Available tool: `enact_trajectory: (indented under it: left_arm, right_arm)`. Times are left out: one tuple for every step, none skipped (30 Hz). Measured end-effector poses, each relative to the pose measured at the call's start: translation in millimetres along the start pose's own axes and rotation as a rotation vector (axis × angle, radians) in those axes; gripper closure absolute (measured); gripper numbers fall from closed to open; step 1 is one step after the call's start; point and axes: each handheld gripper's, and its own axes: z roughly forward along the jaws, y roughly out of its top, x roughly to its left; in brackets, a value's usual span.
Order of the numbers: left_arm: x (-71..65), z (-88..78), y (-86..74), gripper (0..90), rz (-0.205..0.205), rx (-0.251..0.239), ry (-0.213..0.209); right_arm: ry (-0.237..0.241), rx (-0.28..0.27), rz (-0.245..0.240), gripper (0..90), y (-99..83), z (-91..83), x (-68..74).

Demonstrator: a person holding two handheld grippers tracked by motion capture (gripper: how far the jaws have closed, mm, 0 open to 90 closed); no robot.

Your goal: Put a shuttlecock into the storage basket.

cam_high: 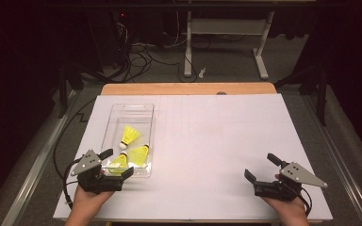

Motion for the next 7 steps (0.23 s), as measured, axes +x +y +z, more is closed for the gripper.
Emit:
enact_trajectory:
  left_arm:
    - [-0.6,-0.4,-0.1,0.4,0.003,-0.005,0.003]
    - [-0.8,-0.5,-0.2,0.4,0.000,-0.012,0.005]
    - [-0.7,-0.5,-0.2,0.4,-0.002,-0.011,0.008]
    - [-0.4,-0.8,-0.3,0.4,-0.004,-0.013,0.008]
    - [0.0,-1.1,-0.6,0.4,-0.007,-0.017,0.006]
    - [0.6,-1.2,-0.9,0.4,-0.009,-0.016,0.008]
    - [1.0,-1.2,-1.2,0.4,-0.010,-0.015,0.008]
  right_arm:
    - [0.003,-0.001,-0.001,0.4,0.1,-0.3,0.2]
    - [0.007,-0.005,-0.003,0.4,0.2,-0.4,0.2]
    - [0.010,-0.008,-0.006,0.4,0.3,-0.4,0.1]
    - [0.010,-0.009,-0.007,0.4,0.3,-0.4,0.0]
    - [0.012,-0.011,-0.008,0.4,0.2,-0.4,-0.2]
    - [0.013,-0.012,-0.007,0.4,0.3,-0.7,-0.5]
    - [0.010,-0.017,-0.007,0.4,0.5,-1.1,-0.6]
